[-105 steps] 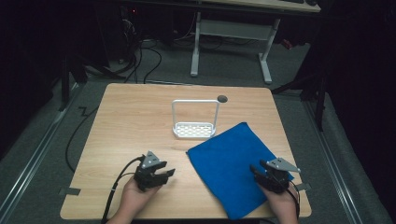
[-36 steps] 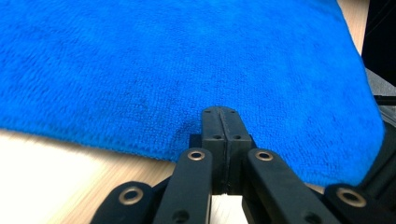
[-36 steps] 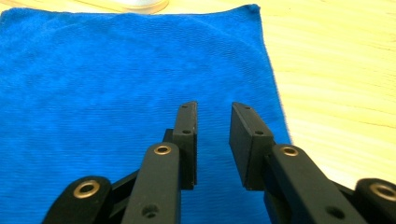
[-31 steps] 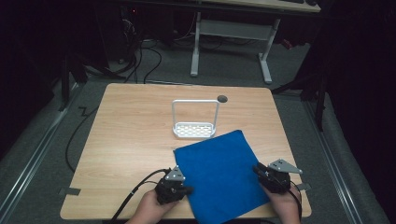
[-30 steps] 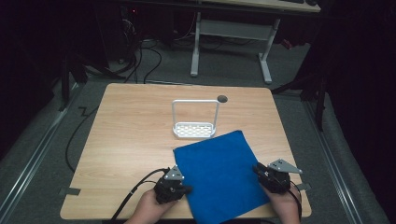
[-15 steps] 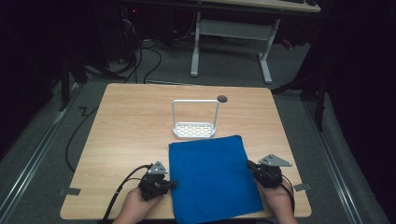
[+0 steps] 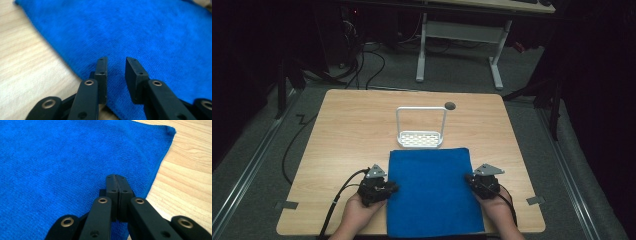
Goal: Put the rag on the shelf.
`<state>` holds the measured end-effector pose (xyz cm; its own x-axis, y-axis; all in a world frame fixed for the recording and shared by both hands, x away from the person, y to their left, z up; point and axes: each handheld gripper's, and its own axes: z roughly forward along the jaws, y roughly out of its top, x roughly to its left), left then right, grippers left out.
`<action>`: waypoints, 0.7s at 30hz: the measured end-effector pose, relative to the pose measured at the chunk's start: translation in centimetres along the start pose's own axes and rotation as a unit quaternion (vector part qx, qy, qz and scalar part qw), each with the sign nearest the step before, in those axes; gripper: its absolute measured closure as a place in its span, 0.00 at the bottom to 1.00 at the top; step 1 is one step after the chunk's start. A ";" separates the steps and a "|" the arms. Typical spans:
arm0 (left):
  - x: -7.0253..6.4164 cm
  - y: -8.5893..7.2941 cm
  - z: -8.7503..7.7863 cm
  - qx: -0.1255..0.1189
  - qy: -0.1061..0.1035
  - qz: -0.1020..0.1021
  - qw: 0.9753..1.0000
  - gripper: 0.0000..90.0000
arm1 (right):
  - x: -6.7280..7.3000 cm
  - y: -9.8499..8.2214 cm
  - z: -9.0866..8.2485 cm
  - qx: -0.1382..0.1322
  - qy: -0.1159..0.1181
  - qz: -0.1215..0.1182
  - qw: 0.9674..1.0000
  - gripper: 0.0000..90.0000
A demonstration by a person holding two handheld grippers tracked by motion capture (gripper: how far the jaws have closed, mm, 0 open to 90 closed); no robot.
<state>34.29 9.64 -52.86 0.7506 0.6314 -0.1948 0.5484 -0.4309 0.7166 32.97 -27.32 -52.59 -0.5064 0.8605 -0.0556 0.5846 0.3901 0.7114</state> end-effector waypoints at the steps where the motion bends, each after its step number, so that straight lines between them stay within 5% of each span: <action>1: -0.1 0.1 0.0 0.004 0.003 0.006 1.000 0.81 | 0.1 -0.1 -0.1 -0.001 0.000 0.000 1.000 1.00; 13: 0.3 -1.8 -2.2 0.017 -0.016 -0.002 1.000 0.88 | 1.1 -0.9 -0.9 -0.003 0.036 -0.002 0.999 1.00; 21: 0.7 -3.1 -3.8 0.021 -0.017 -0.011 1.000 0.89 | 3.4 -1.0 -1.4 0.004 0.058 -0.027 0.998 1.00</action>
<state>31.64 13.88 -52.68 0.7494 0.6193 -0.2341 0.5798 -0.4432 0.6837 29.82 -25.22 -52.49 -0.6077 0.7941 -0.0114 0.5590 0.4379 0.7041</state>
